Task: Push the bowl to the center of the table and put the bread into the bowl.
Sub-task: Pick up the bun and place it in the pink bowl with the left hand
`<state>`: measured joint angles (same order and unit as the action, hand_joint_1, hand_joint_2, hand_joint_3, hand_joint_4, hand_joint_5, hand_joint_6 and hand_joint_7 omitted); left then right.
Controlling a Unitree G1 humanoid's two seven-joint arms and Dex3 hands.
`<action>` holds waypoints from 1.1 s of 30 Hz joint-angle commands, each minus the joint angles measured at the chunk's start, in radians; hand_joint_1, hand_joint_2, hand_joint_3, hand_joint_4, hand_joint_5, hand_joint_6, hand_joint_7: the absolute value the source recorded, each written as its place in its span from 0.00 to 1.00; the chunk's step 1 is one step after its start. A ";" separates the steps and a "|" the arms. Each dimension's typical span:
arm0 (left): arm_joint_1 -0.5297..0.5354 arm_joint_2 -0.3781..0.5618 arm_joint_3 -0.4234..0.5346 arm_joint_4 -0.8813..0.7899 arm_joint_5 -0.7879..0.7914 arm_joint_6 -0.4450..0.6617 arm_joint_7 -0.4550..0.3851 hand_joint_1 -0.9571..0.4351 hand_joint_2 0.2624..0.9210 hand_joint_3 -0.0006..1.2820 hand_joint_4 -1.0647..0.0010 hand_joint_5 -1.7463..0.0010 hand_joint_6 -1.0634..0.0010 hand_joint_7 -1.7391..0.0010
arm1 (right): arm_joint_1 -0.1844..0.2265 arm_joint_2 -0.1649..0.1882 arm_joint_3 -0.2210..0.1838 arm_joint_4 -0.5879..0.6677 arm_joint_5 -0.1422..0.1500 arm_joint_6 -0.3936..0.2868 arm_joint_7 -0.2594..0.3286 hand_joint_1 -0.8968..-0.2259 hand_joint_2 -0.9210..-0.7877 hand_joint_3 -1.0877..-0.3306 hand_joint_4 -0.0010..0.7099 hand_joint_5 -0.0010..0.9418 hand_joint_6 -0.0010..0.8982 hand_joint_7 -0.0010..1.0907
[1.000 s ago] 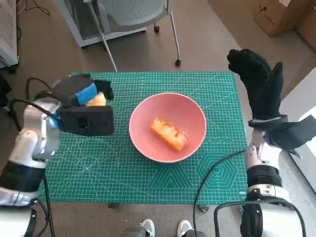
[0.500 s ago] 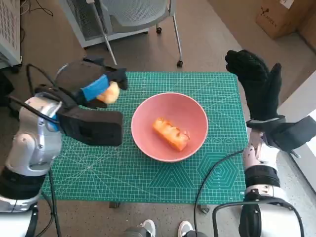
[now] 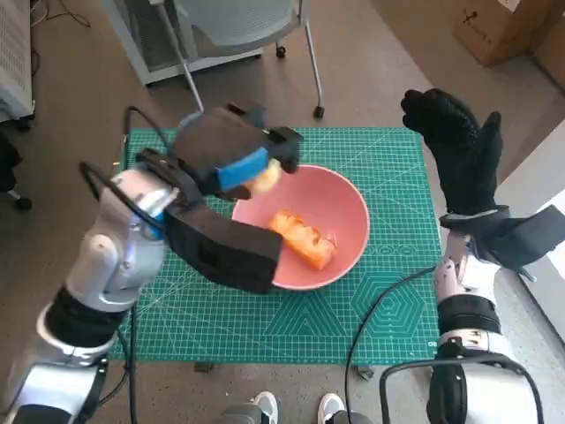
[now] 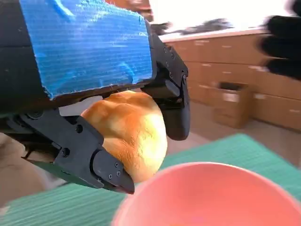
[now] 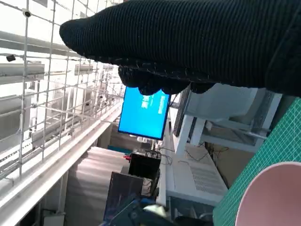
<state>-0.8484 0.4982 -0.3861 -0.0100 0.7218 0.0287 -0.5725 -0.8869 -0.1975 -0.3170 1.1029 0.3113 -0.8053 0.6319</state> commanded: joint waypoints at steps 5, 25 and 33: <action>-0.037 -0.072 -0.030 0.168 -0.048 -0.094 0.037 0.69 1.00 0.04 0.36 0.26 0.34 0.45 | 0.032 -0.015 0.007 -0.005 -0.017 -0.014 -0.006 0.36 0.00 0.55 0.25 0.00 0.37 0.00; -0.004 -0.110 0.001 0.221 -0.158 0.009 -0.057 0.40 0.93 0.01 0.95 0.99 0.79 0.94 | 0.059 -0.023 0.019 -0.050 -0.015 -0.002 -0.016 0.36 0.00 0.52 0.20 0.00 0.35 0.00; 0.007 -0.087 -0.003 0.232 -0.136 -0.052 0.006 0.29 0.94 0.00 0.99 1.00 0.77 0.95 | 0.056 -0.020 0.026 -0.049 -0.020 0.000 -0.031 0.36 0.00 0.52 0.20 0.00 0.34 0.00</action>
<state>-0.8545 0.3953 -0.3942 0.2208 0.5850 -0.0009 -0.5875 -0.8488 -0.2197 -0.2968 1.0489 0.3055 -0.8183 0.6109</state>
